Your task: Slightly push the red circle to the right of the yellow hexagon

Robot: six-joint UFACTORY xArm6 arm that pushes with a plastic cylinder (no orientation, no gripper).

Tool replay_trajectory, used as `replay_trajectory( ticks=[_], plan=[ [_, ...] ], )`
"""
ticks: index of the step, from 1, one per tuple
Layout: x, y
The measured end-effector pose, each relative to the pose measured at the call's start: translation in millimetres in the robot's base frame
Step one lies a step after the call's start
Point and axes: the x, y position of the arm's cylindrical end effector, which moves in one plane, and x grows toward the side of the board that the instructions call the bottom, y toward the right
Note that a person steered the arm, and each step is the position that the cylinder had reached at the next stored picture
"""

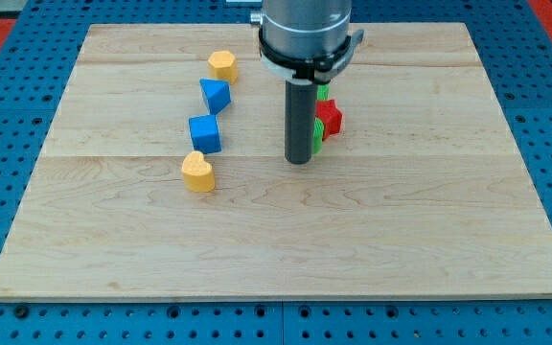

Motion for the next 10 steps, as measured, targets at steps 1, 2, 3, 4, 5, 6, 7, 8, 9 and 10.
replay_trajectory(
  ticks=[1,2,3,4,5,6,7,8,9,10],
  plan=[
    [-24.7,0.0],
    [-49.5,0.0],
    [-61.5,0.0],
    [-61.6,-28.9],
    [-98.2,-32.1],
    [-134.2,-45.9],
    [-169.5,-42.6],
    [-197.3,-13.5],
    [-196.7,43.1],
    [-178.6,49.4]
  ],
)
